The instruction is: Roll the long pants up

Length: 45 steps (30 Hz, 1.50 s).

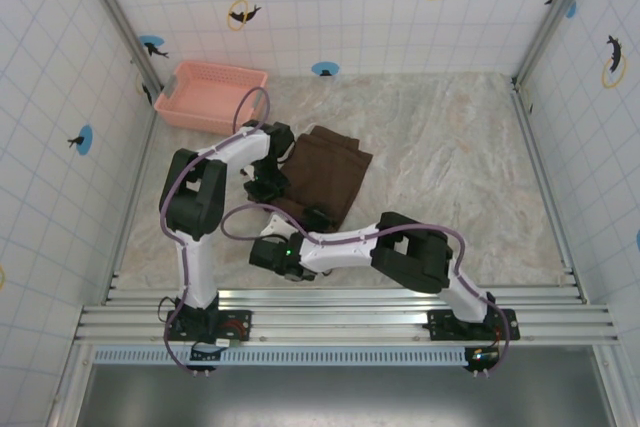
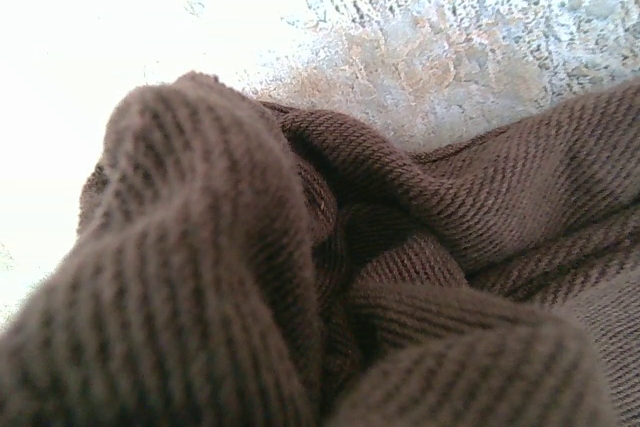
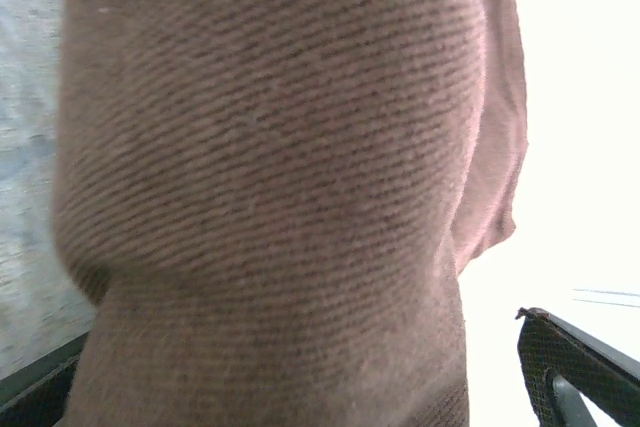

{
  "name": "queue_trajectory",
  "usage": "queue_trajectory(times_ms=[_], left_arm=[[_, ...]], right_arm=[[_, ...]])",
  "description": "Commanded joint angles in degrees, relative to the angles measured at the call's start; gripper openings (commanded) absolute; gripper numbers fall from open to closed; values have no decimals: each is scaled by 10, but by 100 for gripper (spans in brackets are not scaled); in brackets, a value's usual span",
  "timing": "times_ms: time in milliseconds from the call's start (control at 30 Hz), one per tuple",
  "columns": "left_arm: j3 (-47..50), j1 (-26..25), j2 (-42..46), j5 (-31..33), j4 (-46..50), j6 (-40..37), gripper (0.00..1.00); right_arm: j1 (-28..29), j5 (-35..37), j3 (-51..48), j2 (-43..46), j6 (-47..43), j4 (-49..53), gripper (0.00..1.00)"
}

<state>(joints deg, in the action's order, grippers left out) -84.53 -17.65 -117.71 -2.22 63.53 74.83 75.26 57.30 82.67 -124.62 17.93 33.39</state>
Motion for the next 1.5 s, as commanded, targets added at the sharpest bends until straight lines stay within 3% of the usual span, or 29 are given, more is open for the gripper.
queue_trajectory(times_ms=[0, 500, 533, 633, 833, 967, 1133, 1167, 1267, 1333, 1467], left_arm=[[13, -2, -11, 18, 51, -17, 0], [12, -1, -9, 18, 52, -13, 0], [13, 0, -10, 19, 52, -13, 0], [15, 0, -9, 18, 52, -14, 0], [10, 2, -10, 17, 51, -16, 0], [9, 2, -6, 18, 43, -27, 0], [31, 3, 26, 17, -20, -86, 0], [41, 3, 40, 18, -43, -99, 8], [82, 3, 101, 38, -98, -122, 60], [96, 8, 139, 50, -122, -138, 85], [88, 23, 197, 92, -115, -169, 90]], right_arm=[[-6, 17, -30, -60, -4, 34, 99], [7, 107, -87, -77, 43, 61, 98], [7, 107, -89, -80, 45, 61, 95], [10, 105, -89, -85, 45, 57, 71], [12, 99, -78, -85, 21, 41, 2], [7, 87, -83, -74, -10, 21, 0], [-2, -1, -115, -14, -84, -26, 0], [-7, -29, -121, 0, -96, -30, 0], [-26, -123, -133, 43, -130, -31, 0], [-41, -178, -137, 69, -148, -23, 0], [-80, -288, -116, 98, -183, 19, 0]])
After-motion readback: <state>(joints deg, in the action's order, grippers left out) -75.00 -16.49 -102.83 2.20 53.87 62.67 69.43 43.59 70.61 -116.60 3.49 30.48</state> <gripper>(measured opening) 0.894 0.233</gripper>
